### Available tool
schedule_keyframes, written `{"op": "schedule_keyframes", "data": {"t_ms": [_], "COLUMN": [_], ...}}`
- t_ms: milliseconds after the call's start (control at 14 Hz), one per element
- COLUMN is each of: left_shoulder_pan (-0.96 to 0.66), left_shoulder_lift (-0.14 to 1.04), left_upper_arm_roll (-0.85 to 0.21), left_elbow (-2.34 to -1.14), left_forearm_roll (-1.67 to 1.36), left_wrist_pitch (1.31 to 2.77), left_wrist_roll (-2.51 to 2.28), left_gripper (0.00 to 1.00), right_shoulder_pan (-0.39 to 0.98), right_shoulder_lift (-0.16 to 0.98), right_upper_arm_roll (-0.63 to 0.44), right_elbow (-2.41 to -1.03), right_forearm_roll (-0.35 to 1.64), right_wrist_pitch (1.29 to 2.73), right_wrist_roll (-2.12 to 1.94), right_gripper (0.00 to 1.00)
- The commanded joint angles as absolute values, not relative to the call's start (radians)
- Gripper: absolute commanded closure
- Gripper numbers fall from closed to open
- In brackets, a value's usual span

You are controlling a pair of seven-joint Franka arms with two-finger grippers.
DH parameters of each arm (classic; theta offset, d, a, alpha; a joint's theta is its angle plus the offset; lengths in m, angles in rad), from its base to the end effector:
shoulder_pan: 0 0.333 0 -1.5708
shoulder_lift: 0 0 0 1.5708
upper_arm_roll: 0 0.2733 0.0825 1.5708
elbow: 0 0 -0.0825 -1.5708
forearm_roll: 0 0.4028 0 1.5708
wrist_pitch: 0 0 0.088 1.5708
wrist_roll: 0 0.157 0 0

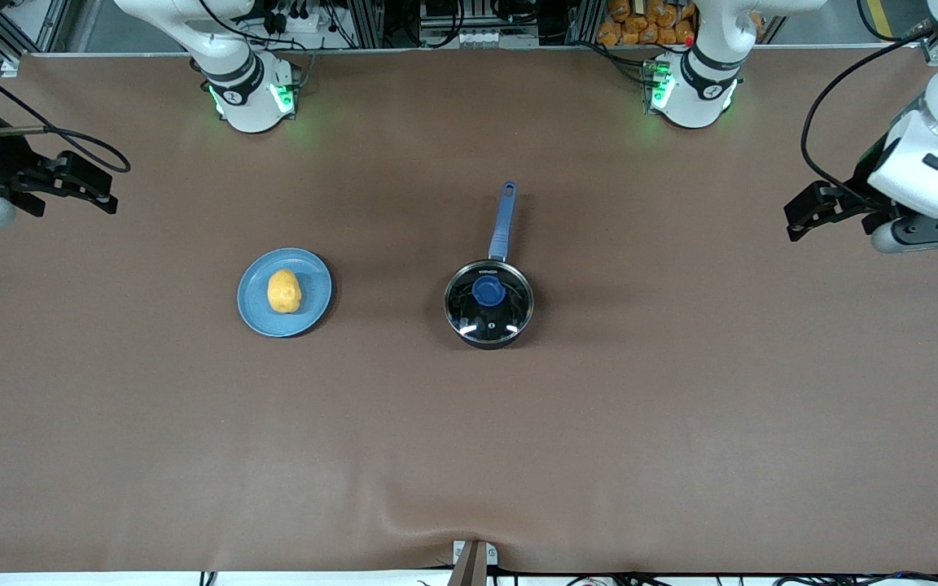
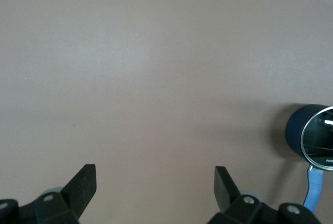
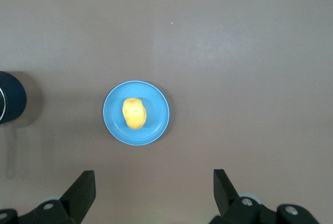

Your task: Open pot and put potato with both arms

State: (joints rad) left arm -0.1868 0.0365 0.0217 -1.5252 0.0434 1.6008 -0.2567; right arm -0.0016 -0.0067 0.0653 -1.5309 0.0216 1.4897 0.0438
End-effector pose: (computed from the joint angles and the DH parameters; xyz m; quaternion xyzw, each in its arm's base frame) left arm 0.5816 -0.0903 0.5360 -0.9985 -0.0455 -0.0237 0.0175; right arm 0.5604 0.0394 0.5481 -0.9997 -0.0106 0.0178 0.0096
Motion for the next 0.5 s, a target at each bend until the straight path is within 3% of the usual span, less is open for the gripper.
{"op": "schedule_keyframes", "data": {"t_ms": [0,429], "left_shoulder_pan": [-0.189,-0.183], "left_shoulder_lift": [0.032,0.032], "left_upper_arm_roll": [0.032,0.041], "left_elbow": [-1.503,-1.502], "left_forearm_roll": [0.015,0.015], "left_wrist_pitch": [1.574,1.578], "left_wrist_roll": [-0.278,-0.285], "left_gripper": [0.00,0.00], "right_shoulder_pan": [-0.008,-0.008], "right_shoulder_lift": [-0.006,-0.003], "right_upper_arm_roll": [0.067,0.067], "right_elbow": [-1.526,-1.526], "right_forearm_roll": [0.035,0.035], "right_wrist_pitch": [1.491,1.491], "right_wrist_roll": [0.031,0.032], "right_gripper": [0.00,0.00]}}
